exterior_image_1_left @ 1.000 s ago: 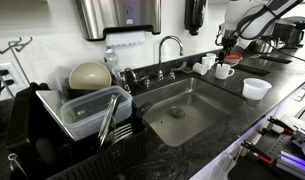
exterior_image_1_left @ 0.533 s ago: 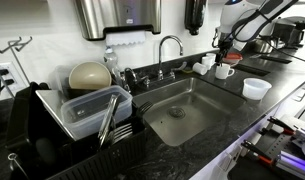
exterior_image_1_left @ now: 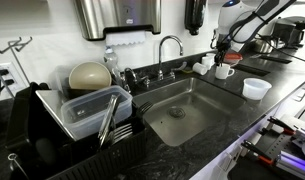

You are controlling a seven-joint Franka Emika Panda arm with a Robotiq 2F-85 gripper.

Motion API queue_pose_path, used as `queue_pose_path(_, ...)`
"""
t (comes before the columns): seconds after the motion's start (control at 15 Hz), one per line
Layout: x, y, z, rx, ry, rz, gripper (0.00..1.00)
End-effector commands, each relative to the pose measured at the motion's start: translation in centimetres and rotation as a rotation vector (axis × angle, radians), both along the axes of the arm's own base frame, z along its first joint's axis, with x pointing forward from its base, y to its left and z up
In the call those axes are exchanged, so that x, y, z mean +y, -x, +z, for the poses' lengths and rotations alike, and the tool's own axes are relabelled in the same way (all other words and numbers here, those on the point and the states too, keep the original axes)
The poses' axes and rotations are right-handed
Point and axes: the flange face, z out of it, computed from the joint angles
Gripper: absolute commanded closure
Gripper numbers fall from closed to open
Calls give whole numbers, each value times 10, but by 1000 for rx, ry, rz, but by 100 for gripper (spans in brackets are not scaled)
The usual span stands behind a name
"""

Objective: Move the spoon from the white cup and put it on the dish rack then put the same cup in the sink

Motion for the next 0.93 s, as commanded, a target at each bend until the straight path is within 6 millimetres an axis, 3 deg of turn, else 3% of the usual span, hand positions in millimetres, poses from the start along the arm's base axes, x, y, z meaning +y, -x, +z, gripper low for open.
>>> queue_pose_path(0.0,-2,-5,-1,-8,0,-5,79)
queue_pose_path(0.07,-3,-5,-1,-7,-1,-6,87)
queue_pose_path(0.2,-3,-5,-1,-6,-1,-6,90)
queue_pose_path(0.33,-3,-5,-1,-5,0,-4,93)
queue_pose_path(0.47,-4,-5,-1,-6,-1,-5,89)
queue_pose_path(0.6,-5,-5,2,-13,1,-9,93)
queue_pose_path(0.67,-7,-5,5,-23,11,-12,98)
queue_pose_path(0.87,-15,-10,22,-69,44,-26,100)
